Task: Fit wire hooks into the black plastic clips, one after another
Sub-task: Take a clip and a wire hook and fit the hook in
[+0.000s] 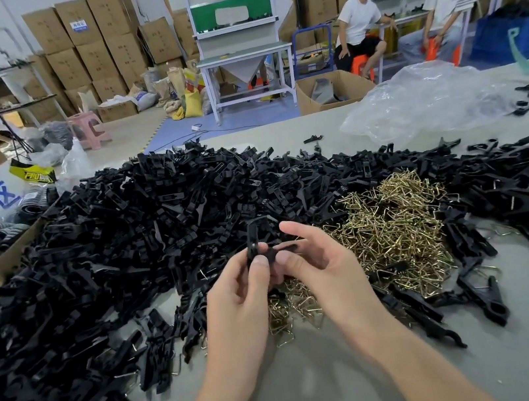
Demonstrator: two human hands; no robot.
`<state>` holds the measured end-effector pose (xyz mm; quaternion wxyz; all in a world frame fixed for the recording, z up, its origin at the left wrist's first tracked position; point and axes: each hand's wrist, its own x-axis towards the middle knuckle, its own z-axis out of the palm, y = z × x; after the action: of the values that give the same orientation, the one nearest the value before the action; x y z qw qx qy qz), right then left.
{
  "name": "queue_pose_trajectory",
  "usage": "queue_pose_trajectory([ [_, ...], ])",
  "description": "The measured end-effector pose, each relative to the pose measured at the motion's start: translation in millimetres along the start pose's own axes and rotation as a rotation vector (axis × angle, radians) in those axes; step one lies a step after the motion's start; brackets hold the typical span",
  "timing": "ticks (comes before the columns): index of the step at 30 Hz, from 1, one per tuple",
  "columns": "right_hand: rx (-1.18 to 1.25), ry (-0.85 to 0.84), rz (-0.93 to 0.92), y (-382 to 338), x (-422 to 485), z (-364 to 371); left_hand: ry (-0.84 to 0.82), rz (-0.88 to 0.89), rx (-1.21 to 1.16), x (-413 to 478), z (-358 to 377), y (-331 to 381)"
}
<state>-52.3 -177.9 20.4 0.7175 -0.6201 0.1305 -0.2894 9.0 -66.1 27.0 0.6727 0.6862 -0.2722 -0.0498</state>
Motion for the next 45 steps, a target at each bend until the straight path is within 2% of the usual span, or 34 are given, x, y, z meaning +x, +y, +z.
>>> queue_pose_trajectory([
  [2, 0.060, 0.009, 0.003, 0.2, 1.0, -1.7, 0.030, -0.020, -0.048, 0.1, 0.9, -0.1],
  [7, 0.355, 0.058, 0.078, 2.0, 3.9, -6.8, 0.152, -0.017, 0.093, -0.1, -4.2, -7.2],
  [9, 0.405, 0.052, 0.091, 1.8, 4.9, -8.0, 0.141, -0.037, 0.072, 1.1, -5.7, -8.6],
  [14, 0.356, 0.014, 0.088, 3.2, 3.8, -7.7, 0.021, -0.076, -0.026, -0.2, 1.0, -2.1],
  [24, 0.236, -0.031, 0.061, 7.5, 3.4, -7.9, 0.060, -0.180, -0.188, -0.4, -0.3, -0.2],
  [33, 0.182, -0.022, 0.082, 7.2, 2.8, -7.7, 0.035, -0.171, -0.203, -0.6, 2.4, 0.5],
  [37, 0.228, -0.018, 0.093, 1.7, 1.5, -5.2, 0.021, -0.133, -0.123, -1.0, 0.9, -2.0],
  [41, 0.296, 0.024, 0.085, -0.5, 2.8, -8.5, -0.015, 0.066, 0.185, -5.5, 3.5, -3.9],
  [45, 0.263, -0.026, 0.075, 1.4, 2.2, -9.9, -0.019, 0.147, 0.275, -5.8, 6.4, -7.5],
])
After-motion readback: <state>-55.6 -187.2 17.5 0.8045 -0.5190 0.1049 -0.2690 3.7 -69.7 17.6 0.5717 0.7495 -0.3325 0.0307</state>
